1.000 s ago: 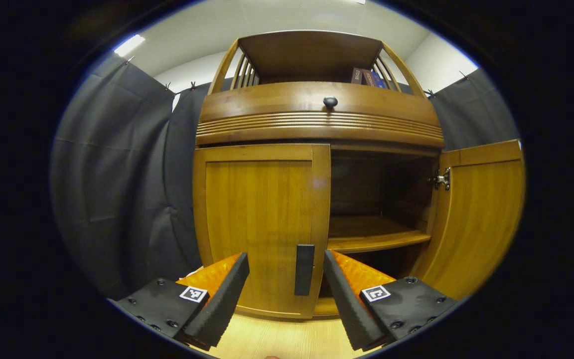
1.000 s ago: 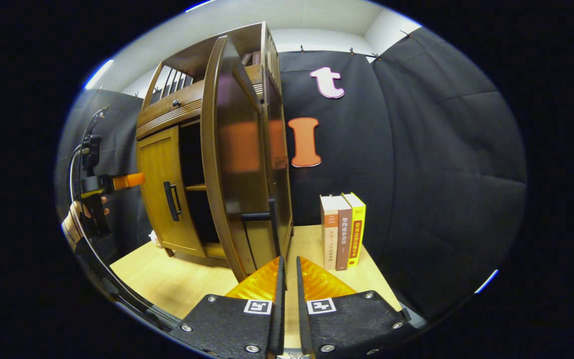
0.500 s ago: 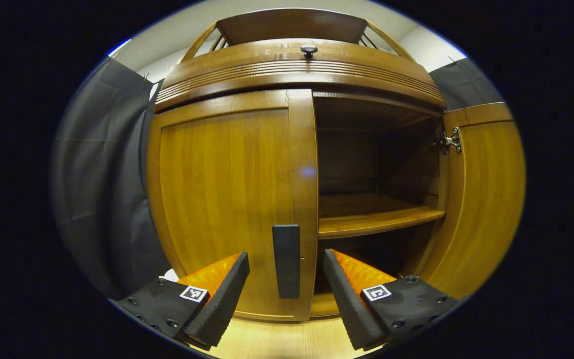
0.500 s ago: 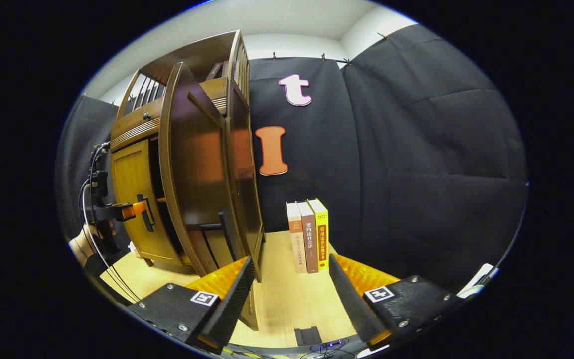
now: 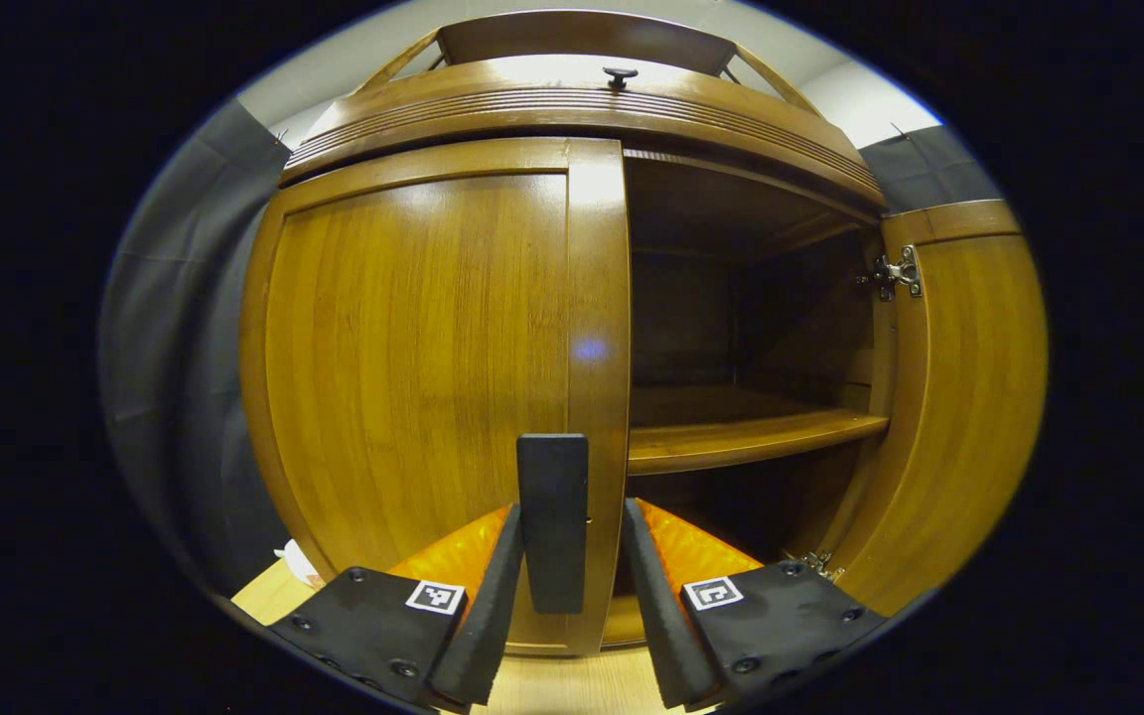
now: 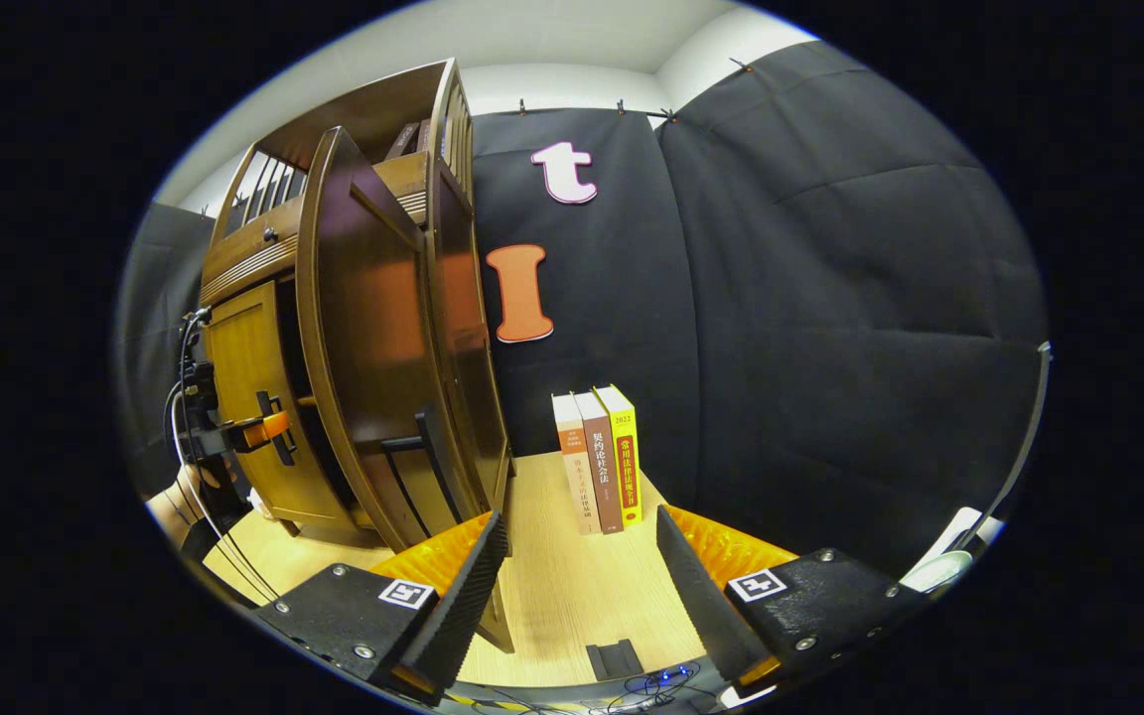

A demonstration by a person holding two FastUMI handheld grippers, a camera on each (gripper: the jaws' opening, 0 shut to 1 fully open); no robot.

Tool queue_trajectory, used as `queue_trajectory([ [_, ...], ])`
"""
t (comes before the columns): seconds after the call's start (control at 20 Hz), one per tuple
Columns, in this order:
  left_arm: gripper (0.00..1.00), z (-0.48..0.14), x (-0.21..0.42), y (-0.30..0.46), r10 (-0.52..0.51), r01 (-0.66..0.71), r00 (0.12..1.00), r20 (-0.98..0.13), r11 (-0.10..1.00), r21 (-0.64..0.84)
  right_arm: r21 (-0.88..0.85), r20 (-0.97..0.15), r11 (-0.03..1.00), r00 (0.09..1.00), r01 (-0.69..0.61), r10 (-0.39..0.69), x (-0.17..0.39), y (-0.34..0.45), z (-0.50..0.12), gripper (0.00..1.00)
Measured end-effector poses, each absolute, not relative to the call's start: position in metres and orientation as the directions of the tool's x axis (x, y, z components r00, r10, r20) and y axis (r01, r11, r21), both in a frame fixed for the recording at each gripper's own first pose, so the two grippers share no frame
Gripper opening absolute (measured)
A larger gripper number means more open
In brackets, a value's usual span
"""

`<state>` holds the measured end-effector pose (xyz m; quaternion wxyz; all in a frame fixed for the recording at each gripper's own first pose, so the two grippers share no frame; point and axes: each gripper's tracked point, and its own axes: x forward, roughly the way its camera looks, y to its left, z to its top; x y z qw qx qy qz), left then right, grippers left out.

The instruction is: Open the right door of the double-door shoe cabinet with the right hand, and open the left door with the left hand.

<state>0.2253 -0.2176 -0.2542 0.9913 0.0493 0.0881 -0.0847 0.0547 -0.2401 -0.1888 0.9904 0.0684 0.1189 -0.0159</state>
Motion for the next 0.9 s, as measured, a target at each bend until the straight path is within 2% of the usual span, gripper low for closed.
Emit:
queue_trajectory([
  [0.05, 0.67, -0.257, 0.228, -0.217, -0.160, 0.176, 0.969, -0.186, 0.982, 0.070, 0.135, -0.239, 0.989, 0.971, 0.053, -0.019, 0.054, -0.241, -0.189, 0.92],
  [0.15, 0.60, -0.262, 0.232, -0.217, -0.161, 0.175, 0.968, -0.194, 0.983, 0.058, 0.135, -0.241, 0.989, 0.970, 0.064, -0.030, 0.053, -0.241, -0.188, 0.92],
  [0.2, 0.56, -0.260, 0.234, -0.211, -0.141, 0.156, 0.973, -0.183, 0.985, 0.069, 0.132, -0.241, 0.989, 0.970, 0.068, -0.035, 0.053, -0.242, -0.188, 0.99],
  [0.25, 0.52, -0.261, 0.236, -0.211, -0.145, 0.158, 0.973, -0.180, 0.985, 0.062, 0.130, -0.241, 0.989, 0.970, 0.069, -0.036, 0.052, -0.241, -0.187, 0.92],
  [0.4, 0.38, -0.260, 0.235, -0.210, -0.142, 0.155, 0.974, -0.177, 0.986, 0.060, 0.125, -0.241, 0.989, 0.970, 0.076, -0.044, 0.049, -0.239, -0.185, 0.92],
  [0.6, 0.27, -0.258, 0.225, -0.209, -0.130, 0.142, 0.976, -0.174, 0.988, 0.060, 0.133, -0.230, 0.988, 0.972, 0.078, -0.046, 0.047, -0.234, -0.179, 0.92],
  [0.65, 0.29, -0.260, 0.216, -0.207, -0.131, 0.145, 0.975, -0.180, 0.987, 0.066, 0.131, -0.226, 0.988, 0.973, 0.078, -0.047, 0.046, -0.232, -0.179, 0.92],
  [0.7, 0.22, -0.257, 0.212, -0.205, -0.148, 0.163, 0.973, -0.176, 0.984, 0.074, 0.129, -0.222, 0.989, 0.974, 0.079, -0.049, 0.045, -0.231, -0.177, 0.92],
  [0.85, 0.22, -0.253, 0.186, -0.198, -0.194, 0.210, 0.962, -0.192, 0.976, 0.065, 0.134, -0.213, 0.988, 0.976, 0.079, -0.050, 0.039, -0.228, -0.172, 0.92],
  [0.9, 0.24, -0.250, 0.177, -0.195, -0.205, 0.221, 0.959, -0.195, 0.973, 0.065, 0.133, -0.208, 0.988, 0.977, 0.077, -0.048, 0.038, -0.227, -0.170, 0.99],
])
